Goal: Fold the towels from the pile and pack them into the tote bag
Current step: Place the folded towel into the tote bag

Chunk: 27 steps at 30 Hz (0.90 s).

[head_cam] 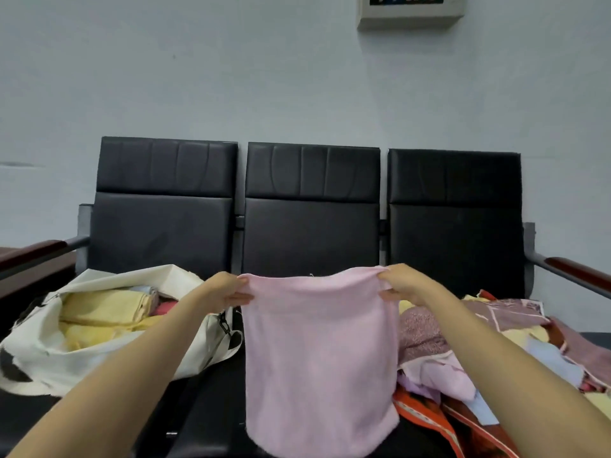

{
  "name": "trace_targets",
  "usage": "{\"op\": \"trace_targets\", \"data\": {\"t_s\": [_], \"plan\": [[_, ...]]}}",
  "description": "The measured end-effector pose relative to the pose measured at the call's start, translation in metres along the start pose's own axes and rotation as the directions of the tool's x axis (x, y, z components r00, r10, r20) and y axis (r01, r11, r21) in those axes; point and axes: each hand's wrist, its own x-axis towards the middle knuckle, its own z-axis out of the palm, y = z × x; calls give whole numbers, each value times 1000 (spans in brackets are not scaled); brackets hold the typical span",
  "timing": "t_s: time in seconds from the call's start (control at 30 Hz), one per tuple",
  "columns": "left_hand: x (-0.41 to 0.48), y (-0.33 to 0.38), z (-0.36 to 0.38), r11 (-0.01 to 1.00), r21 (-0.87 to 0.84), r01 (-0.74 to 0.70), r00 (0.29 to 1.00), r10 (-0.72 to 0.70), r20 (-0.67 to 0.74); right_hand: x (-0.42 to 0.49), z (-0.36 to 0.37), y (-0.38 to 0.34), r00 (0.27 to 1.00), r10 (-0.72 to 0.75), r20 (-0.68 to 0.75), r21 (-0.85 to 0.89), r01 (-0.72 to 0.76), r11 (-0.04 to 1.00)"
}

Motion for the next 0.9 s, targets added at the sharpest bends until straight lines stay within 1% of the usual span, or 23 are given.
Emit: {"op": "trace_targets", "data": {"t_s": [0.03, 0.07, 0.1, 0.13, 0.17, 0.2, 0.23, 0.27, 0.3, 0.33, 0.4, 0.5, 0.53, 0.57, 0.63, 0.67, 0.7, 0.73, 0.77, 0.83, 0.9], "plan": [[10, -2, 4, 998, -49, 30, 999, -31, -30, 4, 5, -2, 999, -29, -18, -35, 29, 999], [19, 1, 10, 995, -101, -4, 995, -6, -96, 9, 8, -8, 993, -83, -80, -46, 79, 996], [26, 10, 14, 984, -146, -104, 978, 75, -193, 12, 9, -18, 971, -149, -187, -16, 148, 989], [28, 26, 17, 953, -153, -261, 929, 206, -307, 13, 6, -29, 928, -212, -307, 74, 245, 967], [25, 46, 19, 894, -108, -435, 841, 360, -403, 12, 2, -41, 876, -268, -402, 195, 367, 909], [18, 64, 20, 805, -55, -590, 735, 508, -449, 10, -3, -50, 825, -329, -461, 292, 491, 821], [9, 77, 22, 711, -26, -702, 640, 615, -460, 7, -6, -56, 779, -389, -492, 347, 585, 733], [1, 82, 23, 642, -1, -766, 571, 680, -460, 5, -8, -57, 750, -422, -509, 362, 631, 686], [-4, 79, 23, 619, 36, -785, 538, 709, -455, 3, -7, -54, 738, -446, -507, 342, 647, 681], [-8, 69, 23, 628, 72, -775, 534, 711, -457, 1, -5, -47, 741, -465, -485, 307, 642, 703], [-13, 36, 20, 678, 122, -725, 559, 682, -471, -3, 2, -27, 761, -478, -438, 217, 606, 765], [-26, -17, 11, 757, 194, -624, 642, 638, -424, -9, 12, 13, 837, -451, -310, 129, 507, 852], [-32, -34, 7, 773, 233, -589, 670, 630, -393, -11, 14, 27, 874, -425, -234, 87, 455, 886], [-38, -52, 2, 786, 271, -555, 700, 618, -358, -12, 15, 42, 911, -391, -128, 30, 398, 917], [-44, -86, -11, 807, 364, -465, 764, 574, -296, -15, 17, 72, 951, -288, 113, -129, 301, 945], [-44, -101, -19, 824, 405, -396, 811, 521, -267, -18, 18, 85, 952, -211, 223, -181, 253, 950], [-46, -113, -25, 852, 409, -327, 868, 442, -227, -21, 19, 96, 941, -121, 317, -203, 192, 960], [-45, -125, -29, 891, 372, -261, 924, 342, -170, -23, 22, 107, 920, -37, 391, -199, 124, 972], [-45, -133, -31, 928, 312, -205, 962, 249, -108, -25, 25, 115, 897, 19, 441, -180, 68, 981], [-44, -147, -30, 972, 216, -96, 994, 106, -34, -26, 32, 126, 881, 73, 468, -163, 5, 987], [-39, -154, -28, 987, 162, -9, 1000, 6, 19, -27, 42, 132, 892, 102, 440, -165, -31, 986]]}}
